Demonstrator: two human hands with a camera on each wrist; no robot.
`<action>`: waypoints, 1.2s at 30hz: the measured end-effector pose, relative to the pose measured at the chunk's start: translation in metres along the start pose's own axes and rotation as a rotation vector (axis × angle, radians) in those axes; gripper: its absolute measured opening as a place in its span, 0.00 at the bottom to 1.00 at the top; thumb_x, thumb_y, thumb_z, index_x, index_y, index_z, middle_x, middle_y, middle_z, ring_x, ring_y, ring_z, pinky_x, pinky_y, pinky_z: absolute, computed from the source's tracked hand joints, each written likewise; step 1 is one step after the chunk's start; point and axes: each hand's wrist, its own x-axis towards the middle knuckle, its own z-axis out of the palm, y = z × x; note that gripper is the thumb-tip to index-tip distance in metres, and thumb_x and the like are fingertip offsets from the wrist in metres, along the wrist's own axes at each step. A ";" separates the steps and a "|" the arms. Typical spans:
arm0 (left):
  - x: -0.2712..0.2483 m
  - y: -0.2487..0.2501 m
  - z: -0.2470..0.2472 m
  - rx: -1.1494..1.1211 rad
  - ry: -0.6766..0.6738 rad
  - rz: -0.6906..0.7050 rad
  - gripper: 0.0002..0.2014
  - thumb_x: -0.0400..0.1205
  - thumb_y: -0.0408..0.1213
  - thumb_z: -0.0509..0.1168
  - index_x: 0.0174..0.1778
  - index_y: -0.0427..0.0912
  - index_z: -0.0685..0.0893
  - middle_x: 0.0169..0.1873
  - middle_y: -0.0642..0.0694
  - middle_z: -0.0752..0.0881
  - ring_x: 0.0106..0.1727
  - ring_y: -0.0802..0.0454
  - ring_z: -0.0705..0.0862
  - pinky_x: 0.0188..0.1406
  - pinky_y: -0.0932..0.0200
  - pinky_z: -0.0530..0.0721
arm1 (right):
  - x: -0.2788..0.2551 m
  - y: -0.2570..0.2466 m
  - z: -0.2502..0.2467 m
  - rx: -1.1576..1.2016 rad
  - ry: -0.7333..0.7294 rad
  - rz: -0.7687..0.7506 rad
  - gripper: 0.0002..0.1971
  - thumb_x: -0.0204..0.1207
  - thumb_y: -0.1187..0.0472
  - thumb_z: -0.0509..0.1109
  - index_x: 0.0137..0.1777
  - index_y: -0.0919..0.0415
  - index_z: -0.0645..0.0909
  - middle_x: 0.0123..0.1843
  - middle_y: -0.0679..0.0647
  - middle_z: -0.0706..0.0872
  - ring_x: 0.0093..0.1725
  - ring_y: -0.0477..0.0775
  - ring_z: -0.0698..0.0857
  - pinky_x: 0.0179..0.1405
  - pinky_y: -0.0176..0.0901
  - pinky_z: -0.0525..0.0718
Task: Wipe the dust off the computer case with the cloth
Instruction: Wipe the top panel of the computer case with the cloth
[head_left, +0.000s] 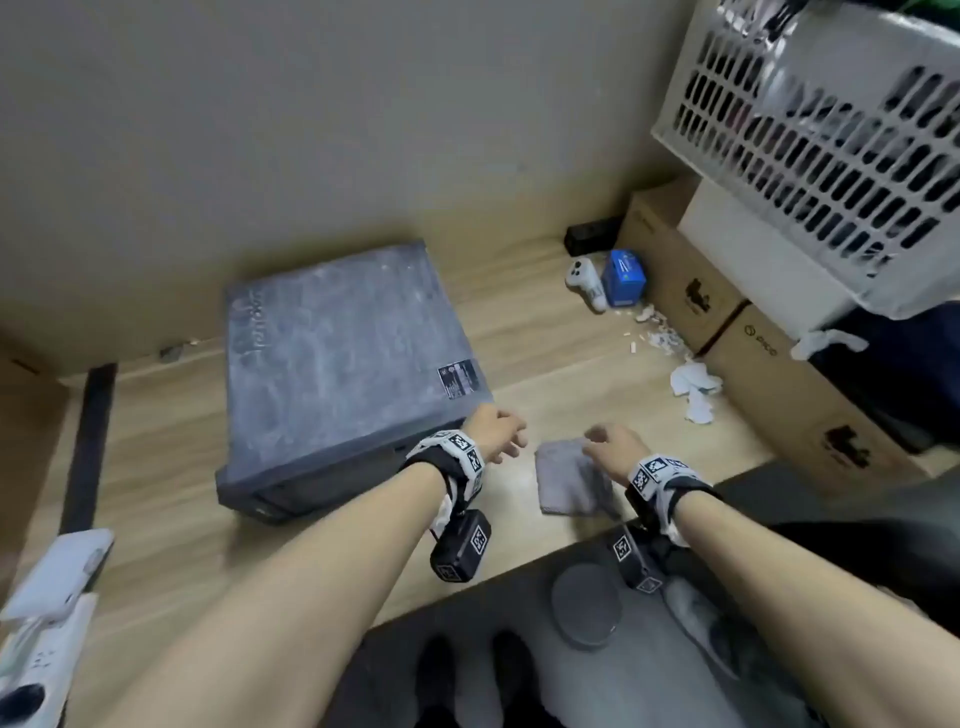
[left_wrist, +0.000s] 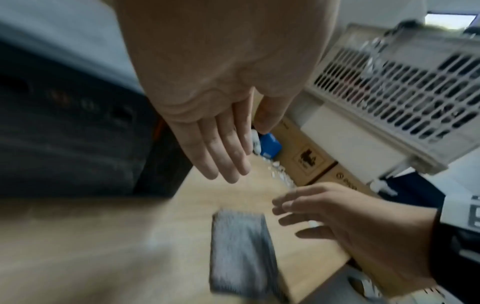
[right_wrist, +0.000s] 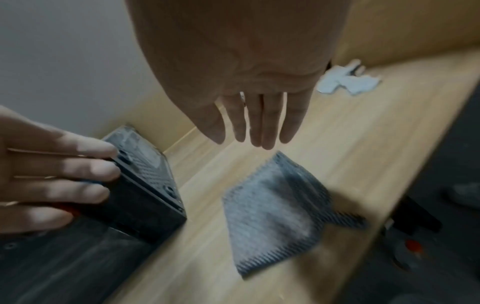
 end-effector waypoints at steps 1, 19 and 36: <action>0.008 -0.010 0.010 0.047 -0.026 -0.009 0.08 0.81 0.34 0.61 0.37 0.42 0.81 0.33 0.44 0.86 0.29 0.50 0.82 0.24 0.65 0.70 | 0.001 0.010 0.003 0.030 0.024 0.019 0.17 0.78 0.63 0.68 0.67 0.64 0.82 0.66 0.62 0.86 0.65 0.62 0.83 0.67 0.47 0.79; 0.072 -0.083 0.066 0.021 -0.029 -0.190 0.07 0.75 0.29 0.69 0.31 0.42 0.83 0.22 0.41 0.82 0.23 0.48 0.79 0.24 0.63 0.77 | 0.028 0.057 0.061 0.349 -0.036 0.106 0.10 0.71 0.54 0.80 0.45 0.60 0.89 0.43 0.57 0.92 0.46 0.59 0.90 0.46 0.52 0.89; -0.052 0.006 -0.074 0.028 0.028 0.000 0.05 0.82 0.39 0.64 0.42 0.47 0.82 0.34 0.50 0.86 0.31 0.56 0.83 0.27 0.66 0.70 | -0.039 -0.142 -0.027 0.688 -0.071 -0.429 0.11 0.66 0.56 0.71 0.44 0.62 0.85 0.40 0.55 0.88 0.39 0.50 0.85 0.41 0.43 0.84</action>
